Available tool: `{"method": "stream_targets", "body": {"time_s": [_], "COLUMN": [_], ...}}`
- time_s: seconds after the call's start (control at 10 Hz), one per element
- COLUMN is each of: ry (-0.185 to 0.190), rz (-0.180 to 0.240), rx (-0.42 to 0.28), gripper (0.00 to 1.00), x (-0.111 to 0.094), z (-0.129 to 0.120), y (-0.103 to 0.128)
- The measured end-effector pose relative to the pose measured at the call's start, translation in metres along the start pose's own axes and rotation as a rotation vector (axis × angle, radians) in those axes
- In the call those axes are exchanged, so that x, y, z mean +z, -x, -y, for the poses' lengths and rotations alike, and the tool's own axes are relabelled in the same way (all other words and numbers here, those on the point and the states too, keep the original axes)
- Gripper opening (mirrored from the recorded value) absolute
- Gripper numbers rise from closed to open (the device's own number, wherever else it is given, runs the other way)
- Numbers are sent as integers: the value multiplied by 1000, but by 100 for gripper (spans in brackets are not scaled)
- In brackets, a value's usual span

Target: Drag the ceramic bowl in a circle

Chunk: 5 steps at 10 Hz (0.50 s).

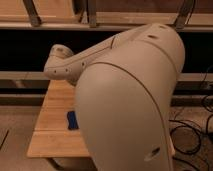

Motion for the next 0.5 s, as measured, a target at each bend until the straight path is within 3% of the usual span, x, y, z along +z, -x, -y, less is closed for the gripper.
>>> {"method": "stream_targets", "body": {"time_s": [0.5], "ry": [1], "rz": [-2], "rx": [0], "gripper": [80], "x": [1], "z": [0], "y": [0]}}
